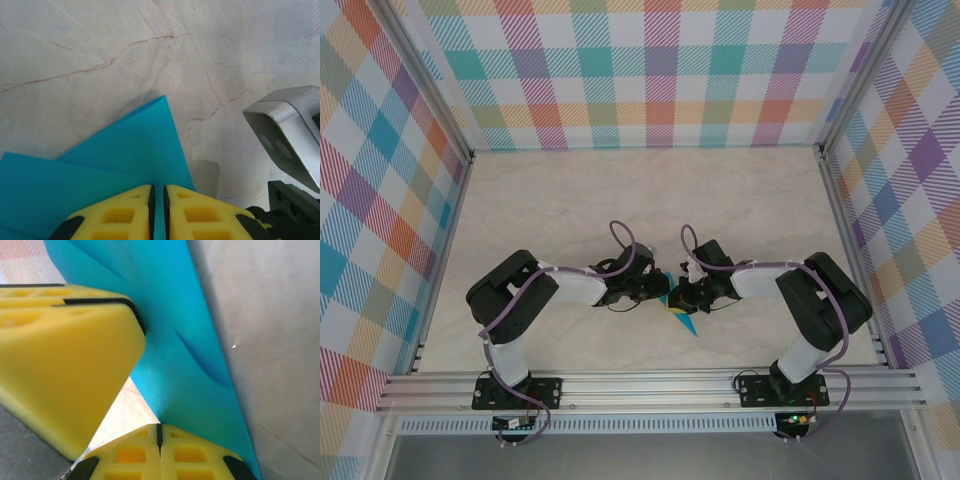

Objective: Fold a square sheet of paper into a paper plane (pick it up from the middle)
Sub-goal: Fold the wing for the fifth time at the center of the table.

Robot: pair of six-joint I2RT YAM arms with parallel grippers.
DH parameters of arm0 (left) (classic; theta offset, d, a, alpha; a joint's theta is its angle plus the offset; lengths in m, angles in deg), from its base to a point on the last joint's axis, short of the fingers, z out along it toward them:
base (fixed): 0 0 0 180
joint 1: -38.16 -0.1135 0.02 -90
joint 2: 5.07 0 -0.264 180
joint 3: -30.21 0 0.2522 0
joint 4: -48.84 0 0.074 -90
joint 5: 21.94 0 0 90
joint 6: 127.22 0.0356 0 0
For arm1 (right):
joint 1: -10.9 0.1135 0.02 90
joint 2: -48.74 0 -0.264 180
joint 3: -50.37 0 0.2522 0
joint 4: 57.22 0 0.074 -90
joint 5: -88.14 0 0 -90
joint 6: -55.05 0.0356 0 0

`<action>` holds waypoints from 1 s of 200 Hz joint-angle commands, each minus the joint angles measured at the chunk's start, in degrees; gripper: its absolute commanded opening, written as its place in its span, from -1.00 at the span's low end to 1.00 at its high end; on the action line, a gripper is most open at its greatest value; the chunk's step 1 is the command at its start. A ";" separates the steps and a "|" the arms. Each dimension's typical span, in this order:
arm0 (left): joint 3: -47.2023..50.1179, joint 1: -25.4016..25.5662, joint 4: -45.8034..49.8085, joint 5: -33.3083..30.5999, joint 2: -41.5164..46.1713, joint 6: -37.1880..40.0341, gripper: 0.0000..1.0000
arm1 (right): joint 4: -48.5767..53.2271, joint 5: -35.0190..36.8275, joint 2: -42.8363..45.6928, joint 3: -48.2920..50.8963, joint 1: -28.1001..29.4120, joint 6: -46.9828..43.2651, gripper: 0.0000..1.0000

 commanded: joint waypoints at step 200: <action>-0.67 0.00 6.79 -3.20 -3.41 1.44 -0.71 | 15.84 9.96 18.64 12.69 0.45 -4.25 -0.73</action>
